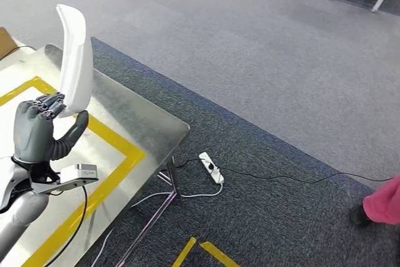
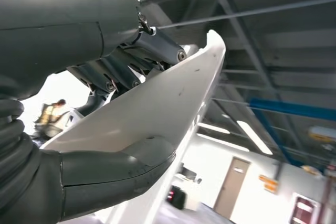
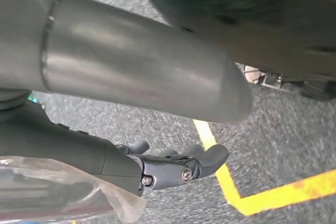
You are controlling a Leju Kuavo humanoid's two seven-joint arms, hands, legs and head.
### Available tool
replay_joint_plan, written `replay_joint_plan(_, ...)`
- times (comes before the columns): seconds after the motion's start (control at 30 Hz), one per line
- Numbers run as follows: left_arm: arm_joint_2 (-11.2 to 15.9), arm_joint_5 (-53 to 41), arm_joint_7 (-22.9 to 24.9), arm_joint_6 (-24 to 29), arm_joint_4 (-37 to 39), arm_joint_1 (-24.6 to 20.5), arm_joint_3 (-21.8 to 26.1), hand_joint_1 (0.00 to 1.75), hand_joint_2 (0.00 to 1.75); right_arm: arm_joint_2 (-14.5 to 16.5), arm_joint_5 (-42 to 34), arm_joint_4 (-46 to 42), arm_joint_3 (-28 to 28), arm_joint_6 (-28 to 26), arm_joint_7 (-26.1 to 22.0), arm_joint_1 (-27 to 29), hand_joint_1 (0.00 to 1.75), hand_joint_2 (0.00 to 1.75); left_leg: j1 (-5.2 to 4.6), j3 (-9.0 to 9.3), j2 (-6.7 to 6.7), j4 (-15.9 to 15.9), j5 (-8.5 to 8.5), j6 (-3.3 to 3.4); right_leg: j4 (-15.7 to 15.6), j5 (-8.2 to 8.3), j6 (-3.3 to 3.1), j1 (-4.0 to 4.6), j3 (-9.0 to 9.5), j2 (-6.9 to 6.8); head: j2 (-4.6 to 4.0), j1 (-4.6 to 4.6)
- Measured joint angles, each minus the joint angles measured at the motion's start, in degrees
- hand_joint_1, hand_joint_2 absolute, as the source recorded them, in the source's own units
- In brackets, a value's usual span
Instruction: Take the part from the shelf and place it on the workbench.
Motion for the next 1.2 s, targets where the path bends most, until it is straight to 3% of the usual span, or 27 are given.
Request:
replay_joint_plan(0.03,-0.05,-0.01,0.04,-0.01,0.12,-0.02,-0.17,1.75,1.75,0.0,-0.01,0.0,-0.01,-0.02,0.05,0.13,0.0,0.0,0.01,0.01,-0.85,0.01,-0.02,0.1,3.64,-1.01,0.05,-0.01,-2.22,0.54,0.0,0.04)
replay_joint_plan(0.07,-0.08,-0.02,0.08,-0.01,0.25,-0.01,-0.35,1.75,1.75,0.0,-0.01,0.0,-0.02,-0.04,0.1,0.27,0.0,0.0,0.01,0.03,-1.74,0.02,-0.04,0.11,5.69,-1.0,0.06,-0.01,-3.79,0.74,0.0,0.05)
replay_joint_plan(0.1,-0.09,-0.03,0.12,-0.01,0.37,-0.01,-0.55,1.75,1.75,0.0,-0.01,0.0,-0.04,-0.07,0.15,0.36,0.0,0.0,0.02,0.09,-2.62,0.03,-0.06,0.1,5.52,0.19,0.04,-0.01,-4.33,0.83,0.0,0.05)
replay_joint_plan(0.17,-0.11,-0.04,0.19,-0.01,0.56,-0.02,-0.88,1.75,1.75,0.0,-0.01,-0.01,-0.05,-0.21,0.17,0.41,0.0,0.0,0.11,0.29,-4.28,0.07,-0.19,-0.08,-0.89,4.98,-0.12,-0.14,-2.37,1.99,0.0,0.06)
replay_joint_plan(0.23,-0.11,-0.05,0.32,-0.01,0.69,-0.11,-1.02,1.75,1.75,0.01,0.02,-0.01,-0.06,-0.46,0.26,0.41,0.0,0.0,0.11,0.17,-5.69,0.33,-0.37,-0.57,-8.03,8.03,-0.38,-0.54,0.69,5.1,0.0,0.02)
replay_joint_plan(0.27,-0.1,-0.05,0.4,-0.01,0.74,-0.16,-1.03,1.75,1.75,0.01,0.05,0.0,-0.06,-0.59,0.32,0.46,0.0,0.0,0.18,-0.02,-6.33,0.41,-0.35,-0.9,-9.82,8.37,-0.52,-0.65,1.57,6.25,0.0,-0.01)
replay_joint_plan(0.3,-0.07,-0.04,0.5,-0.01,0.77,-0.2,-1.04,1.75,1.75,0.01,0.12,0.0,-0.06,-0.69,0.37,0.52,0.0,0.0,0.28,-0.22,-7.01,0.41,-0.25,-1.27,-10.33,8.11,-0.74,-0.64,1.98,6.56,0.0,-0.02)
replay_joint_plan(0.37,0.11,0.01,0.72,0.01,0.8,-0.19,-1.03,1.75,1.75,-0.01,0.23,-0.01,-0.06,-0.95,0.38,0.53,0.0,0.0,0.51,-0.44,-7.72,0.39,-0.2,-1.97,-10.73,8.15,-1.31,-0.59,2.36,5.25,0.0,-0.01)
replay_joint_plan(0.43,0.37,0.02,0.98,0.04,0.81,-0.32,-0.98,1.75,1.75,-0.02,0.28,-0.03,-0.06,-1.18,0.32,0.46,0.0,0.0,0.38,-1.47,-5.51,2.77,-1.74,-2.59,-11.12,8.17,-2.03,-0.71,2.85,3.66,0.0,-0.35)
replay_joint_plan(0.5,0.45,0.02,1.15,0.04,0.83,-0.42,-0.97,1.75,1.75,-0.02,0.33,-0.02,-0.06,-1.25,0.32,0.56,0.0,0.0,0.4,-4.44,-2.35,9.3,-5.0,-3.12,-11.22,7.88,-2.55,-0.63,3.28,1.88,0.0,-0.67)
replay_joint_plan(0.57,0.45,0.03,1.19,0.04,0.87,-0.25,-0.98,1.75,1.75,-0.02,0.38,0.0,-0.06,-1.32,0.34,0.69,0.0,0.0,0.62,-7.26,-1.28,15.15,-6.89,-3.45,-11.21,7.52,-2.7,-0.55,3.6,0.05,0.0,-0.68)
replay_joint_plan(0.6,0.49,0.03,1.19,0.04,0.9,-0.15,-0.98,1.75,1.75,-0.02,0.38,0.0,-0.06,-1.41,0.34,0.7,0.0,0.0,0.69,-7.48,-1.09,15.54,-6.4,-3.49,-11.2,7.33,-2.67,-0.54,3.78,-0.8,0.0,-0.69)
replay_joint_plan(0.67,0.59,0.03,1.2,0.05,0.91,-0.08,-0.95,1.75,1.75,-0.02,0.38,0.0,-0.06,-1.61,0.34,0.63,0.0,0.0,0.66,-4.83,-0.12,10.22,-2.79,-3.26,-11.2,6.88,-2.51,-0.5,4.36,-2.36,0.01,-0.69)
replay_joint_plan(0.7,0.65,0.03,1.21,0.06,0.91,-0.1,-0.92,1.75,1.75,-0.02,0.38,0.0,-0.06,-1.67,0.34,0.6,0.0,0.0,0.35,-2.86,1.35,6.43,-1.22,-3.02,-11.2,6.62,-2.34,-0.41,4.69,-3.06,0.01,-0.69)
replay_joint_plan(0.77,0.69,0.02,1.24,0.06,0.91,-0.22,-0.87,1.75,1.75,-0.02,0.37,0.0,-0.06,-1.74,0.34,0.58,0.0,0.0,-0.36,-0.35,3.77,1.16,0.19,-2.34,-11.15,6.13,-1.84,-0.1,5.07,-4.37,0.02,-0.68)
replay_joint_plan(0.8,0.73,0.02,1.25,0.07,0.91,-0.23,-0.86,1.75,1.75,-0.02,0.37,0.0,-0.06,-1.78,0.34,0.58,0.0,0.0,-0.66,-0.17,4.13,0.51,-0.08,-2.08,-11.18,5.96,-1.55,0.05,5.18,-5.03,0.01,-0.69)
replay_joint_plan(0.87,0.91,0.02,1.3,0.09,0.9,-0.11,-0.82,1.75,1.75,-0.01,0.38,-0.01,-0.06,-1.84,0.34,0.47,0.0,0.0,-0.54,-0.24,2.87,0.07,0.01,-1.52,-11.32,5.57,-0.94,0.11,5.4,-6.01,0.0,-0.7)
replay_joint_plan(0.93,1.04,0.02,1.35,0.17,0.87,-0.11,-0.75,1.75,1.75,-0.02,0.41,-0.01,-0.06,-1.88,0.32,0.34,0.0,0.0,-0.08,0.04,1.53,-0.41,0.22,-0.84,-9.44,4.07,-0.4,-0.03,4.73,-3.77,0.0,-0.49)
replay_joint_plan(1.0,0.96,0.04,1.44,0.24,0.87,-0.12,-0.75,1.75,1.75,-0.02,0.43,-0.01,-0.06,-1.89,0.33,0.43,0.0,0.0,0.2,0.17,0.27,-0.58,0.26,-0.35,-3.1,1.0,-0.14,-0.15,1.65,-0.39,0.0,-0.14)
replay_joint_plan(1.07,0.87,0.05,1.52,0.24,0.88,0.12,-0.84,1.75,1.75,-0.02,0.44,0.0,-0.06,-1.88,0.39,0.65,0.0,0.0,0.21,0.18,-1.26,-0.56,0.21,-0.18,3.68,-1.04,-0.02,-0.15,-2.3,0.6,0.0,-0.05)
replay_joint_plan(1.1,0.83,0.05,1.52,0.24,0.88,0.23,-0.87,1.75,1.75,-0.02,0.44,-0.01,-0.06,-1.88,0.4,0.71,0.0,0.0,0.22,0.21,-2.12,-0.53,0.18,-0.18,4.67,-0.53,0.0,-0.15,-3.32,0.73,0.0,-0.04)
replay_joint_plan(1.13,0.81,0.04,1.52,0.24,0.88,0.3,-0.89,1.75,1.75,-0.02,0.45,-0.01,-0.06,-1.88,0.4,0.71,0.0,0.0,0.25,0.27,-3.0,-0.49,0.14,-0.24,3.37,1.13,-0.02,-0.16,-3.24,0.85,0.0,-0.04)
replay_joint_plan(1.2,0.77,0.04,1.52,0.23,0.88,0.33,-0.89,1.75,1.75,-0.02,0.45,-0.01,-0.06,-1.88,0.39,0.64,0.0,0.0,0.38,0.42,-4.59,-0.34,-0.05,-0.56,-3.84,5.65,-0.18,-0.36,-0.58,2.45,0.0,-0.04)
